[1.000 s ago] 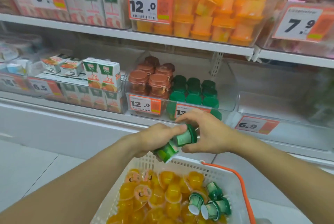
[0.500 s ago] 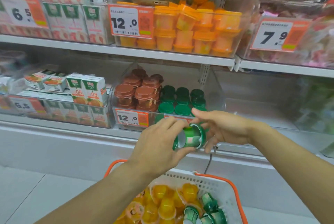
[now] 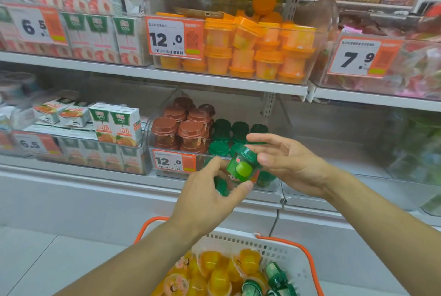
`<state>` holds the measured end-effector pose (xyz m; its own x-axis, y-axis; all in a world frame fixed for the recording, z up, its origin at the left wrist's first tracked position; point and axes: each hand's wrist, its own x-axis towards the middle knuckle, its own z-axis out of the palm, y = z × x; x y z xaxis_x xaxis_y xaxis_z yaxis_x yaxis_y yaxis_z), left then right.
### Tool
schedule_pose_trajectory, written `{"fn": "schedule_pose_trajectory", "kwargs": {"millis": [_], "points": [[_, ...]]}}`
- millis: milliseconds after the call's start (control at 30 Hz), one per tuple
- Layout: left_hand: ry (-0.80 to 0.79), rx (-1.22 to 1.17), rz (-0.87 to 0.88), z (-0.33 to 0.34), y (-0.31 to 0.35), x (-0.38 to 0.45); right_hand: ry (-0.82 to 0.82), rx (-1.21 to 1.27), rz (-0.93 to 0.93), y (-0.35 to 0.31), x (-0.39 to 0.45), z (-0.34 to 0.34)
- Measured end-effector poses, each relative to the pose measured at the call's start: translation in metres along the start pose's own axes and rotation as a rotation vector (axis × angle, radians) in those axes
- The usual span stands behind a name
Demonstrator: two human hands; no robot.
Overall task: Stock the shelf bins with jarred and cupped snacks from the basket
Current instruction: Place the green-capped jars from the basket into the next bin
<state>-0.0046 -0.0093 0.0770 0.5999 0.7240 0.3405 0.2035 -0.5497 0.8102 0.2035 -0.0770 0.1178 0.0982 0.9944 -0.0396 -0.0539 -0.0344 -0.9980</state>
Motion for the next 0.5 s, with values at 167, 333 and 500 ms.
{"fn": "schedule_pose_trajectory", "kwargs": {"millis": [167,333,500], "points": [[0.075,-0.016,-0.072,-0.005,-0.002,0.005,0.105,-0.034,-0.09,0.001,0.006,0.018],[0.124,-0.051,-0.252,-0.005,-0.006,0.013,0.295,-0.18,-0.176,-0.004,0.033,0.029],[0.032,0.044,-0.27,-0.004,-0.013,0.014,0.57,-0.673,-0.174,-0.003,0.102,0.006]]}}
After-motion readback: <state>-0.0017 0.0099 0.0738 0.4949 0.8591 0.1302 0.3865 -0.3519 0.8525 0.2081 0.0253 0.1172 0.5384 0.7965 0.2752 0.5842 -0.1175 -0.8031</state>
